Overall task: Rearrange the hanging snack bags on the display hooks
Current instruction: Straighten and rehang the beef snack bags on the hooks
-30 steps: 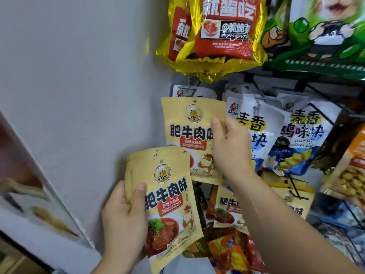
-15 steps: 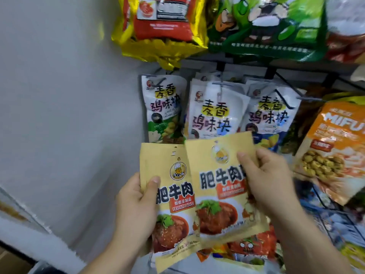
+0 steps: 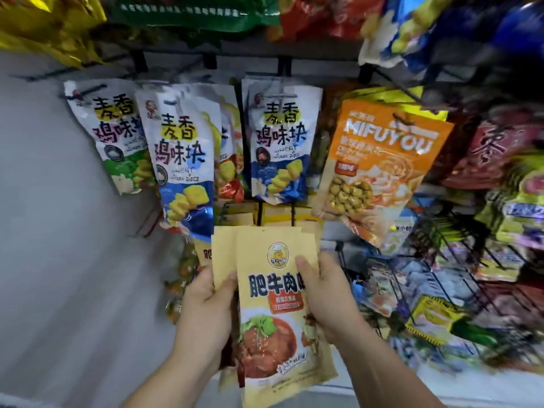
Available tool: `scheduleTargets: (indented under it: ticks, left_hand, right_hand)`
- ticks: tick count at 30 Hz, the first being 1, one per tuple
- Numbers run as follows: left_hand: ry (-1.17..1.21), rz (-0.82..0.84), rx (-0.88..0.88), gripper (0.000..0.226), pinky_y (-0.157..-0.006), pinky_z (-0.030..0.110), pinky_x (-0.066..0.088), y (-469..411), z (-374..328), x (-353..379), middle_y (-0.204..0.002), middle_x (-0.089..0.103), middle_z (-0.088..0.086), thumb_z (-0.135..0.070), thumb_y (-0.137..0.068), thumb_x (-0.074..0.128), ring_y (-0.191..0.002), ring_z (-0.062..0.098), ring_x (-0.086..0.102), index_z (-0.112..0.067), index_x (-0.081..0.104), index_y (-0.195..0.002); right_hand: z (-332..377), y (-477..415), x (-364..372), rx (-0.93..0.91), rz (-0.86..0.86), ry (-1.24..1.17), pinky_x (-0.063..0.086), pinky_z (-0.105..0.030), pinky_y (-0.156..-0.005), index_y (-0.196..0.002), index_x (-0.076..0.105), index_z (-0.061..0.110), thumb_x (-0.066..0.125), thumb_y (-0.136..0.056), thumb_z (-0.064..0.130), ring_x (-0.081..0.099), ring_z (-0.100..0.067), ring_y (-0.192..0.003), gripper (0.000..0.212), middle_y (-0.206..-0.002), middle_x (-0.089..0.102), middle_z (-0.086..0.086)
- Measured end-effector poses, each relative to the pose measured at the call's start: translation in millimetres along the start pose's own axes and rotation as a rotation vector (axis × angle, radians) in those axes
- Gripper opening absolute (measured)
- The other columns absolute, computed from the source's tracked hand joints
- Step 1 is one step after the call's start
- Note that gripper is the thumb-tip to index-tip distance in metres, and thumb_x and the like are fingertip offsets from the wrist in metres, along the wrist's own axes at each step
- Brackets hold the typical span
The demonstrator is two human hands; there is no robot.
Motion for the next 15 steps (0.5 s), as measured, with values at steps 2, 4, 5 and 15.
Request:
scheduleTargets:
  ticks: [2, 4, 5, 15]
  left_hand:
    - [0.007, 0.003, -0.031, 0.02, -0.094, 0.076, 0.05, 6.3, 17.0, 15.8, -0.108, 0.078, 0.022, -0.015, -0.106, 0.056, -0.103, 0.048, 0.073, -0.014, 0.076, -0.11]
    - [0.002, -0.007, -0.053, 0.022, -0.096, 0.075, 0.049, 10.7, 33.2, 26.0, -0.108, 0.077, 0.022, -0.018, -0.107, 0.055, -0.103, 0.048, 0.073, -0.015, 0.077, -0.109]
    - [0.006, -0.028, -0.064, 0.024, -0.097, 0.074, 0.05, 13.4, 39.4, 29.2, -0.107, 0.078, 0.021, -0.02, -0.108, 0.053, -0.103, 0.047, 0.073, -0.016, 0.077, -0.108]
    - [-0.159, -0.118, -0.023, 0.019, -0.079, 0.035, 0.059, 18.9, 52.5, 29.6, -0.1, 0.081, -0.006, -0.01, -0.097, 0.069, -0.094, 0.017, 0.078, -0.023, 0.07, -0.111]
  right_hand:
    - [-18.9, 1.0, -11.0, 0.02, 0.001, -0.047, 0.062, -0.045, -0.082, -0.112, 0.062, 0.026, 0.056, -0.105, 0.038, 0.072, -0.011, -0.093, 0.015, -0.105, 0.074, 0.007]
    - [-33.5, 2.4, -20.7, 0.029, -0.012, -0.032, 0.058, -0.032, -0.07, -0.105, 0.061, 0.025, 0.058, -0.105, 0.035, 0.069, -0.006, -0.084, 0.011, -0.097, 0.072, 0.008]
    - [-40.2, 2.5, -23.8, 0.036, -0.014, -0.012, 0.054, -0.034, -0.066, -0.099, 0.058, 0.023, 0.059, -0.105, 0.035, 0.067, -0.012, -0.079, 0.013, -0.092, 0.07, 0.005]
    - [-64.5, -4.2, -20.9, 0.04, -0.021, 0.072, 0.037, -0.014, -0.045, -0.079, 0.045, 0.015, 0.071, -0.097, 0.029, 0.047, 0.0, -0.046, 0.035, -0.065, 0.047, 0.007]
Point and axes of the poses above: each hand's wrist, its own y-axis away from the middle knuckle, its own x-axis out of the palm, z = x × y, the point moved 10 cm from there along -y, towards the middle knuckle
